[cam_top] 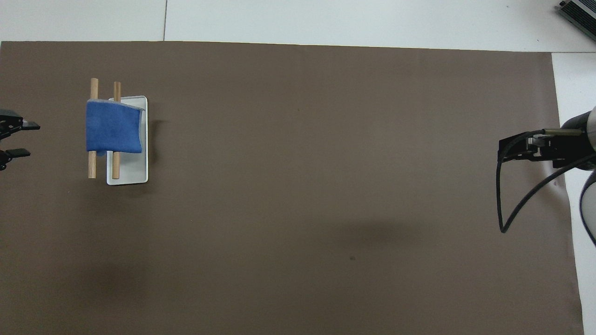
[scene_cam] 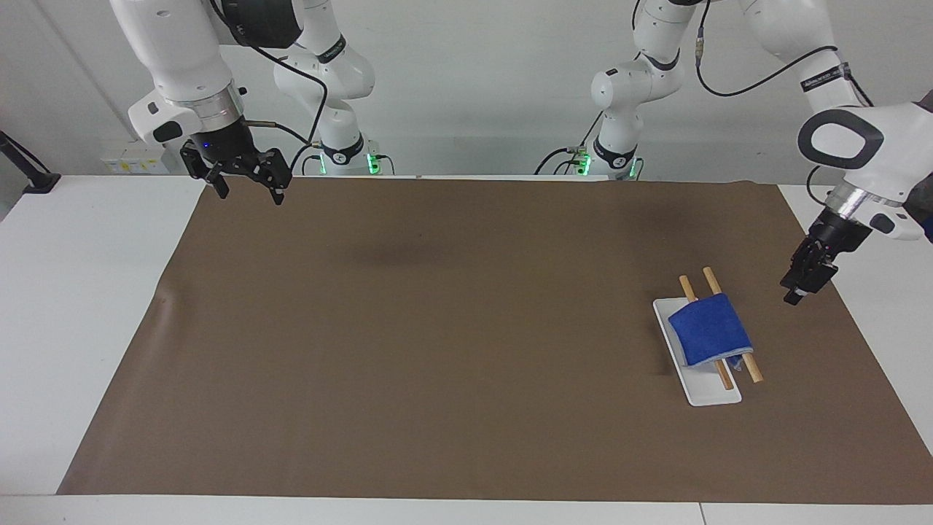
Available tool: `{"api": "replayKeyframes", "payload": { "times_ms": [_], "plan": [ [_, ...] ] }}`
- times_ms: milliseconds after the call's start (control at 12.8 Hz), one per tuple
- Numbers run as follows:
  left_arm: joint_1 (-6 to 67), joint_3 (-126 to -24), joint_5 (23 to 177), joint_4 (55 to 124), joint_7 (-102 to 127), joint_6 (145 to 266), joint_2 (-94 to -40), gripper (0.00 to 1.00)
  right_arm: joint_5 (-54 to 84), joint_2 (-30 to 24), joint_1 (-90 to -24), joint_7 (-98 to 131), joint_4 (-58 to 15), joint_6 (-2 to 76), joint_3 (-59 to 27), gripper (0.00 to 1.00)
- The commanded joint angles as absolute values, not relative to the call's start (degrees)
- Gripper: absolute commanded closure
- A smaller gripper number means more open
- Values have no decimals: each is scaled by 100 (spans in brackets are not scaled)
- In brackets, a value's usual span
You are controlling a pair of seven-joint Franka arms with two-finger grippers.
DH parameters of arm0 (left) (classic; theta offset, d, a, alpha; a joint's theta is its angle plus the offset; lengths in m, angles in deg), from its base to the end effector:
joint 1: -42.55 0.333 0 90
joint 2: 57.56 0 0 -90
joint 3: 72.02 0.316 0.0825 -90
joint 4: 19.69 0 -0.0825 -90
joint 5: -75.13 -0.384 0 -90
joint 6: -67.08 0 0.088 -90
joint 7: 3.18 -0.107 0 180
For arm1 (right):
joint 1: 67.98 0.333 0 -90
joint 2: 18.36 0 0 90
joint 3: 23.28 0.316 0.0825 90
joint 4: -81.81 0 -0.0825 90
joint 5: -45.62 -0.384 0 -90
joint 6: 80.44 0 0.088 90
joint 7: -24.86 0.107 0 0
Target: Right arm passes towel to left arm to hang
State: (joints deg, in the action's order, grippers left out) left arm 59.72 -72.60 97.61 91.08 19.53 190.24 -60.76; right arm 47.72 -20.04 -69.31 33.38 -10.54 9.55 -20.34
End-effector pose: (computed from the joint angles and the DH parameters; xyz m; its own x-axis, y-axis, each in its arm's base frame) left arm 0.5696 0.1533 0.4746 0.6434 0.7652 -0.0229 0.7166 -0.5914 0.3697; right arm 0.5448 0.0118 0.6213 0.9927 -0.1202 -0.0061 -0.1199 -0.9920 0.0395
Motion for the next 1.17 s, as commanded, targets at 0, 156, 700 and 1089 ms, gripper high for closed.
{"api": "replayKeyframes", "payload": {
  "times_ms": [0,156,700,1089],
  "plan": [
    [5952,-7272,9062,8509,1941,17751,-5723,29,4668,-2021,-7018,3401,-1082,782,-1959,0],
    [5873,-7324,8728,8131,1941,16951,-5484,29,4668,-2038,-7018,3401,-1074,763,-1959,0],
    [4775,-7509,7891,7488,1556,15892,-5519,30,4254,-2047,-7018,2918,-1083,815,-1959,0],
    [4668,-7536,7102,7234,204,15454,-5571,31,4386,-2065,-7018,2926,-1135,833,-1977,0]
  ]
}}
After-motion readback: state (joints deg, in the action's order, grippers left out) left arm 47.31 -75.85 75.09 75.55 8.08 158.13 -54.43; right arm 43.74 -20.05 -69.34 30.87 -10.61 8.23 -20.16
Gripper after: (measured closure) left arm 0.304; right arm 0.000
